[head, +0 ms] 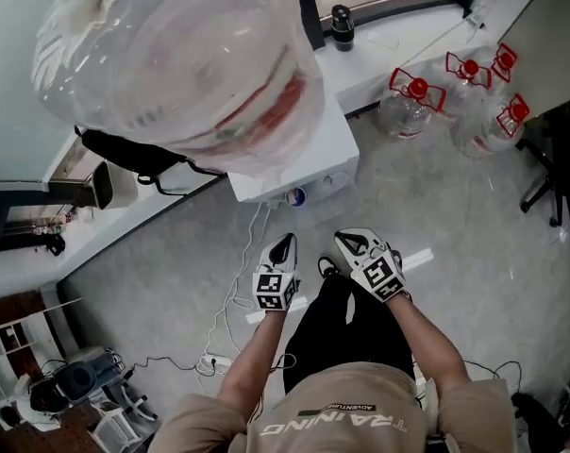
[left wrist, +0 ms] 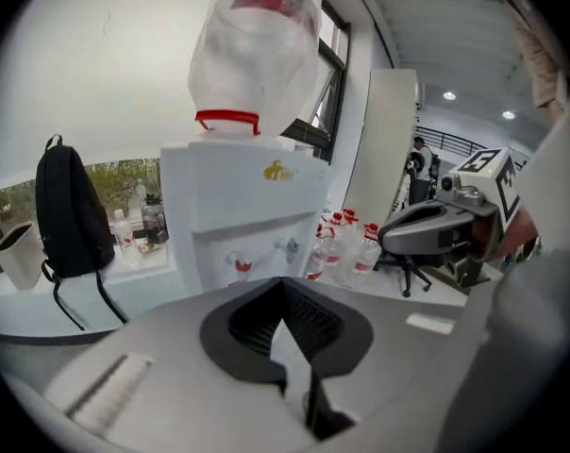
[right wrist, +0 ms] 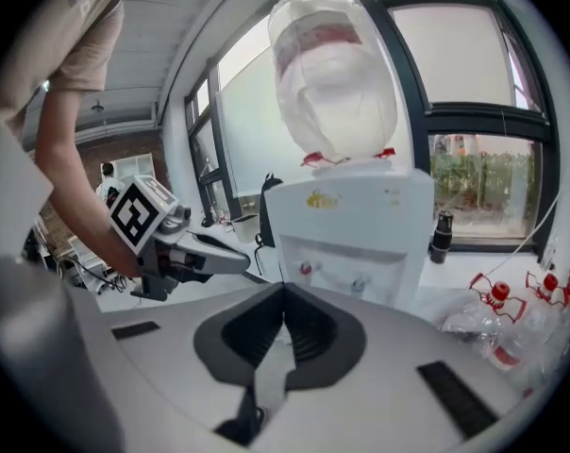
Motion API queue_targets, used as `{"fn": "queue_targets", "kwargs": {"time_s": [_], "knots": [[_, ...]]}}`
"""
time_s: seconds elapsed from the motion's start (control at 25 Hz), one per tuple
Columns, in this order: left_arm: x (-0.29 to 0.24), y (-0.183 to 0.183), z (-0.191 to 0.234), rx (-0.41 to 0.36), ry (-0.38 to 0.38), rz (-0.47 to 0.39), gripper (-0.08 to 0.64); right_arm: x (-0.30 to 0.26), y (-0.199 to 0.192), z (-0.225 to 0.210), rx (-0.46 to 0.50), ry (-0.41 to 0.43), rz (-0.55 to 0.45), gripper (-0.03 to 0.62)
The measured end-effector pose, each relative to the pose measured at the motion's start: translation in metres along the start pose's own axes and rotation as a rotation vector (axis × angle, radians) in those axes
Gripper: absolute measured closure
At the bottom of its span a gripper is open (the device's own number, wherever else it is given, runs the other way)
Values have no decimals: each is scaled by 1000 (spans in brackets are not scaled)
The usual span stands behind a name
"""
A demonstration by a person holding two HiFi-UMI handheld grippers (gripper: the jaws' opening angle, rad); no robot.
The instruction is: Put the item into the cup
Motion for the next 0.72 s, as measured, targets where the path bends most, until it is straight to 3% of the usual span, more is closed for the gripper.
{"fn": "queue_targets", "kwargs": {"time_s": [0.16,0.36,0.48,0.72], "knots": [[22,36,-14,-17,0,-58,552,33,43,1,-14,-20,-59,581],[68,89,-37,-40,-7,-149,552,72,93,7,-99,-85,-140,581],[100,125,-47,-25,-9,-237,552,89,120,8,-69,-81,-179,581],[141,189,-59,-113,41,-319,552,108,172,-1,27,-51,-243,581]]}}
Point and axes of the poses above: the fingertips, and each gripper's own axes: x backward along the fingers, z to its left, y out of its top, the point moved 10 cm from there along x, backward along the fingers, and after that the axes turned 7 degrees about -y, right-handed, at the moved point
